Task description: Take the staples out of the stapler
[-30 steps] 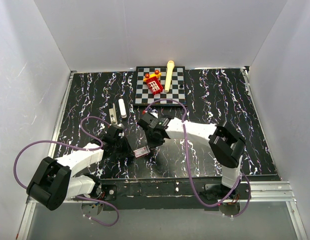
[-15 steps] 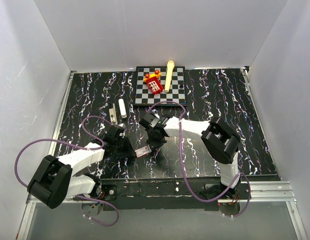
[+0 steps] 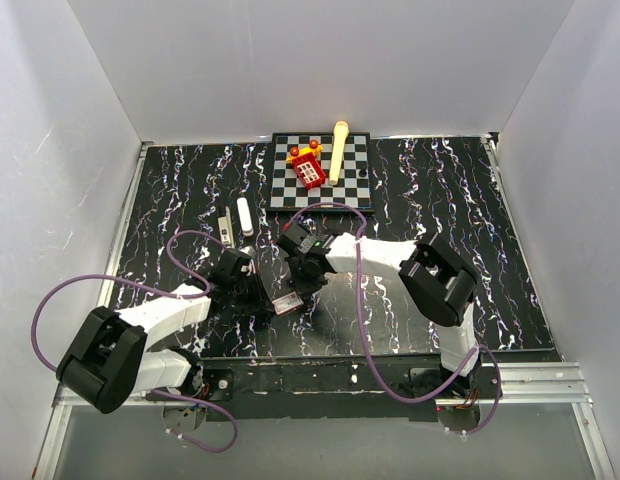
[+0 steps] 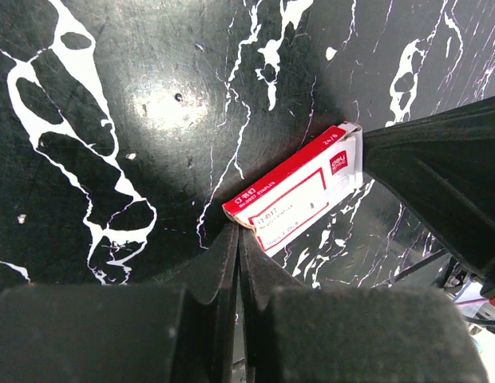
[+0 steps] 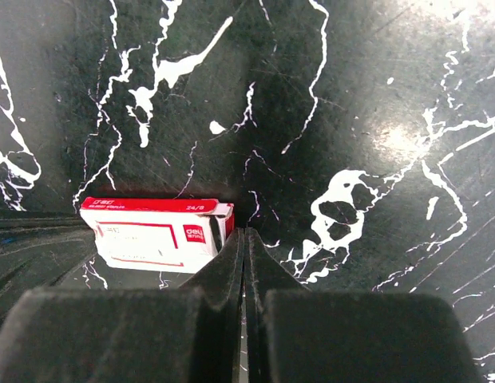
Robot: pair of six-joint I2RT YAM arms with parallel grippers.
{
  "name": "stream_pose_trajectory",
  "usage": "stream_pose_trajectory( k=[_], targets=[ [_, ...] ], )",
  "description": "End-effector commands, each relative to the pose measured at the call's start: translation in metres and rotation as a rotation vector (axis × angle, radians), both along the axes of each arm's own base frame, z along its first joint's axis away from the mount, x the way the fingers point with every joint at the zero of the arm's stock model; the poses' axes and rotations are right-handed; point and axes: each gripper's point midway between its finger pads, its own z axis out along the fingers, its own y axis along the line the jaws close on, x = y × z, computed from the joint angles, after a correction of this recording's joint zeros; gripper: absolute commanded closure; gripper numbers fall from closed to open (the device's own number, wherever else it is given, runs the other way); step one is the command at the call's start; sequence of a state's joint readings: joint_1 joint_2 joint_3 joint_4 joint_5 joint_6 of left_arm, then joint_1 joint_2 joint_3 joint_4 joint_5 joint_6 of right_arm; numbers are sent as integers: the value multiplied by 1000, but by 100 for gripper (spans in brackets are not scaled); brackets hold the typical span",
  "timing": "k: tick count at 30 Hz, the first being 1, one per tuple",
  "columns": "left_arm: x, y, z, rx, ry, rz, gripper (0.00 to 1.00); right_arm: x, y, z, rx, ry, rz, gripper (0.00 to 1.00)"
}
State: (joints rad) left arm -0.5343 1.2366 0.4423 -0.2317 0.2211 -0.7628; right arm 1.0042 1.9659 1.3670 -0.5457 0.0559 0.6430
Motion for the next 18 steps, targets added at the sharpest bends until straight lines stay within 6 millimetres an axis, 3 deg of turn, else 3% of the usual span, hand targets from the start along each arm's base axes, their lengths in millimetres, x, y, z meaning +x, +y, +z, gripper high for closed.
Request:
stream_pose_trajectory(
  k=[1, 13, 18],
  targets=[
    [-14, 11, -16, 75, 46, -26, 100, -2, 21, 7, 73, -11, 68, 99],
    [-4, -3, -5, 37, -9, -70, 100, -28, 35, 18, 164, 48, 157, 99],
    [3, -14, 2, -5, -42, -101, 100, -25, 20, 18, 112, 27, 120, 99]
  ],
)
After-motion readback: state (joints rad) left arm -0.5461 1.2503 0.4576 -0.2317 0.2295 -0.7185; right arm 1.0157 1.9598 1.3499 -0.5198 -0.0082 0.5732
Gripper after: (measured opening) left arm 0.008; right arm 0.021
